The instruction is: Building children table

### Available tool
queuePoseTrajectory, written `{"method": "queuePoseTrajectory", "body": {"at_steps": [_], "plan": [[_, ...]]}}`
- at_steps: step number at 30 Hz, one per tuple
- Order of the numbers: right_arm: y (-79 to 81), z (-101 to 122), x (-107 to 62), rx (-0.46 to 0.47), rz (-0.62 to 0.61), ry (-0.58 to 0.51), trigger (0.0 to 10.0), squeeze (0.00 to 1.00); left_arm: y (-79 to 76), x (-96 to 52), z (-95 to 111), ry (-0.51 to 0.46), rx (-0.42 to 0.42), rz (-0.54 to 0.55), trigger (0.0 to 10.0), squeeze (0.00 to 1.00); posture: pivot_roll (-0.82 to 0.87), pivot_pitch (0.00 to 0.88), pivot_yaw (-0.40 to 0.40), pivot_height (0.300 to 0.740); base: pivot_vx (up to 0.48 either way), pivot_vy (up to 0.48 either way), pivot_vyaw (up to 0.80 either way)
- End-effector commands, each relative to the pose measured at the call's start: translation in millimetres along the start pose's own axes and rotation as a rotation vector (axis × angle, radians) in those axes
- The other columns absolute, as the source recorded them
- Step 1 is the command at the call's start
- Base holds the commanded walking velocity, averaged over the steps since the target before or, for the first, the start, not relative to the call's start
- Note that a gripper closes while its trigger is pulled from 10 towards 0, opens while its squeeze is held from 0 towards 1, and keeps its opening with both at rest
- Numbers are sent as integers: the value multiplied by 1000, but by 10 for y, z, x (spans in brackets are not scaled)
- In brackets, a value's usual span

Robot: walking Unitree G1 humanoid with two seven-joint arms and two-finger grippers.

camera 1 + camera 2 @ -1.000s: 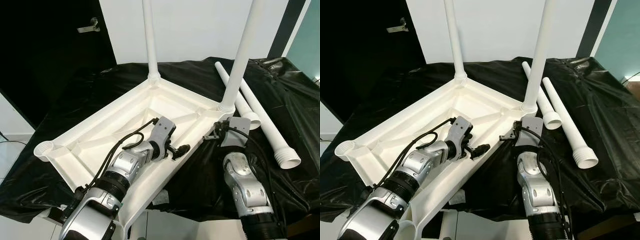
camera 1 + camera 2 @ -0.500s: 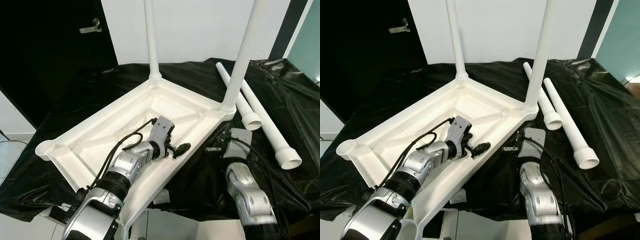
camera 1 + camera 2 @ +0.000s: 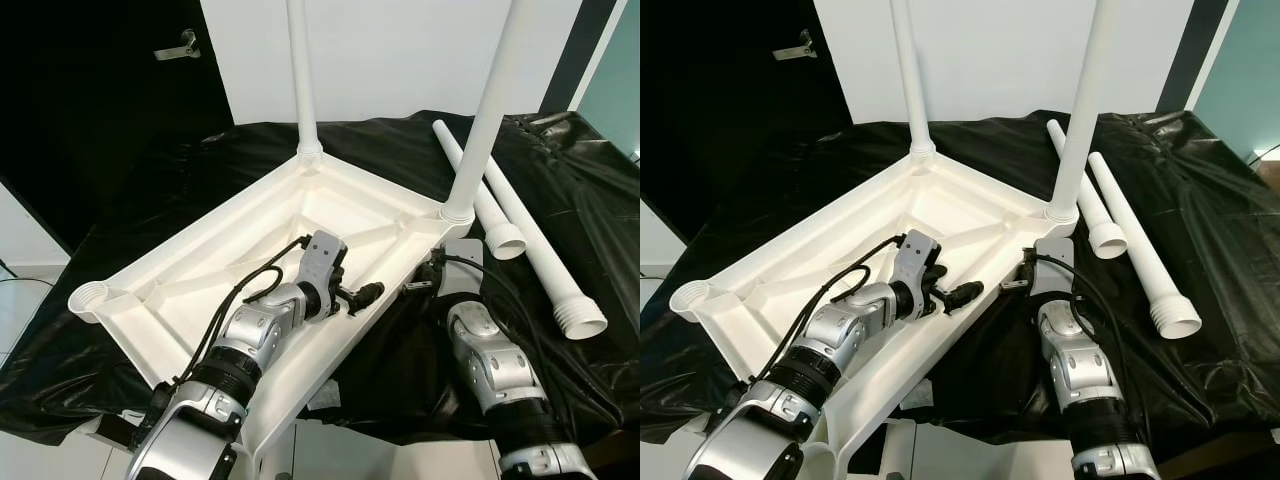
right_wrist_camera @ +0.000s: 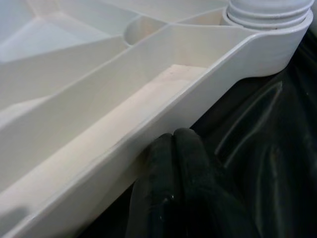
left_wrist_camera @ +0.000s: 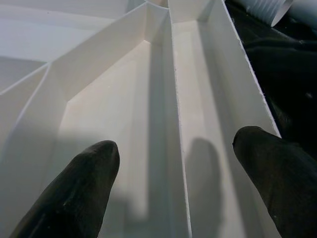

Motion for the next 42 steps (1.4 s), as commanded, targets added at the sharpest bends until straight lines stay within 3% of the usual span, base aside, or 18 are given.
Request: {"method": "queuePoseTrajectory", "body": {"at_steps": [1, 6, 16, 19, 23, 33, 38, 42], "plan": [[69, 79, 77, -3, 54, -28, 10000, 0, -202, 64, -331, 147, -62, -197, 10000, 0, -59, 0, 65, 740, 0, 0, 0], [-5, 168, 208, -25, 57, -43, 10000, 0, -251, 87, -280, 141, -51, -219, 10000, 0, -52, 0, 70, 740, 0, 0, 0], [-79, 314, 317, -28, 56, -104, 10000, 0, -310, 101, -297, 142, -49, -244, 10000, 0, -45, 0, 74, 740, 0, 0, 0], [-59, 350, 339, -9, 101, -150, 10000, 0, -360, 108, -289, 123, -41, -273, 10000, 0, -46, 0, 75, 740, 0, 0, 0], [123, 305, 332, 25, 270, -173, 10000, 0, -429, 130, -222, 83, -61, -304, 10000, 0, -41, 0, 75, 740, 0, 0, 0], [88, 434, 388, 62, 270, -233, 10000, 0, -520, 137, -139, 27, -72, -377, 10000, 0, -50, 0, 83, 740, 0, 0, 0], [22, 454, 412, 77, 228, -251, 10000, 0, -689, 211, -71, -47, -76, -435, 10000, 0, -60, 0, 85, 740, 0, 0, 0], [-13, 433, 400, 60, 153, -257, 10000, 0, -663, 257, 124, -203, -97, -372, 10000, 0, -67, 0, 84, 740, 0, 0, 0]]}}
Point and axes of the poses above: a point about 5 cm out from each wrist's last joint towards the gripper, its own x axis pointing out of the wrist towards the gripper, its own z axis along the axis of the wrist's last joint, y = z × x, the point moved 1 cm from there along x, pointing out of the wrist towards the gripper, and after that the axes turned 10 degrees about -x, right-handed, at the moved point
